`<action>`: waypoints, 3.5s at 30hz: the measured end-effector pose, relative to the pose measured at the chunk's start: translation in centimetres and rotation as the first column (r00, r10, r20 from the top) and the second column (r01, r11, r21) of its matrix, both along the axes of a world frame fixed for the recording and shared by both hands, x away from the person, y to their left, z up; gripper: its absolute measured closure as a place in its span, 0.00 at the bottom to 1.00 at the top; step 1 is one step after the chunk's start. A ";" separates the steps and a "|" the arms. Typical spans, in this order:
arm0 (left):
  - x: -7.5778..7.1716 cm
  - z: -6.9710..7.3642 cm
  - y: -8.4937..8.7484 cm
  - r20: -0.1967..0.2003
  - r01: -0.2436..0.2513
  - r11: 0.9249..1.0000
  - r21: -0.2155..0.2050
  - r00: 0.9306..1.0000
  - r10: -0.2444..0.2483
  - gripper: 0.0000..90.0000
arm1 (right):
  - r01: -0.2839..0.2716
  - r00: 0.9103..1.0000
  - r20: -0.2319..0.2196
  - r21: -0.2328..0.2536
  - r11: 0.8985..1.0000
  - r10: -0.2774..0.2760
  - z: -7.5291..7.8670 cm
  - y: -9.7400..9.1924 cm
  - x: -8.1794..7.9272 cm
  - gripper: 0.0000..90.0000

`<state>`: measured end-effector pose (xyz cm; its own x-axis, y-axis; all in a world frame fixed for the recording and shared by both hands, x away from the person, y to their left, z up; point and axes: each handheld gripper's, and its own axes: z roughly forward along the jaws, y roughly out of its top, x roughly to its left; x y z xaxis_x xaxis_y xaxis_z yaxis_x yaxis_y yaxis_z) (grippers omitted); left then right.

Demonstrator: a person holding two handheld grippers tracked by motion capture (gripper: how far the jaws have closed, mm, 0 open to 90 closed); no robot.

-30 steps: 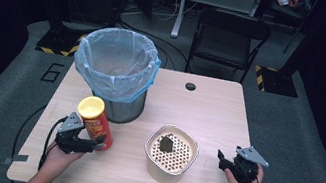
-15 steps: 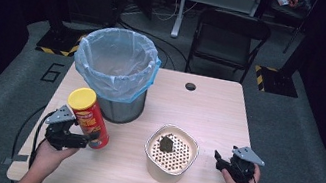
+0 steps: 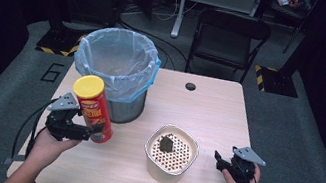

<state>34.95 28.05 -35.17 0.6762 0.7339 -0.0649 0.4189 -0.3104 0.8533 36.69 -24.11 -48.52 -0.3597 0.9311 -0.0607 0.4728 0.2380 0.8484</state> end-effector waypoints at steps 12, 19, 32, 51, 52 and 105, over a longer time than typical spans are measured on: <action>0.5 8.6 -1.3 0.035 0.057 0.998 0.020 0.998 -0.057 0.26 | -0.031 0.999 -0.013 -0.017 0.999 0.031 -0.2 0.5 0.0 0.31; 1.5 13.8 -2.2 0.065 0.055 0.998 0.041 0.996 -0.058 0.26 | -0.029 1.000 -0.008 -0.016 0.999 0.029 -0.1 0.5 0.0 0.31; 5.6 18.0 -3.5 0.070 0.010 0.999 0.040 0.997 -0.013 0.26 | -0.043 0.999 -0.014 -0.024 0.999 0.043 -0.3 0.6 0.1 0.31; 15.5 13.1 -3.2 0.011 -0.211 0.977 -0.016 0.977 0.212 0.26 | -0.054 0.998 -0.023 -0.031 0.998 0.053 -0.6 0.4 0.4 0.31; 15.5 13.1 -3.2 0.011 -0.211 0.977 -0.016 0.977 0.212 0.26 | -0.054 0.998 -0.023 -0.031 0.998 0.053 -0.6 0.4 0.4 0.31; 4.0 -0.5 4.3 -0.064 -0.125 0.990 -0.069 0.991 0.120 0.34 | -0.063 0.997 -0.041 -0.052 0.997 0.061 -0.9 0.9 0.3 0.31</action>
<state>38.91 32.35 -35.65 0.5750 0.8028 -0.1582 0.5003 -0.1920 0.8443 36.99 -23.16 -49.44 -0.4199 0.9027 -0.0937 0.4888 0.3119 0.8147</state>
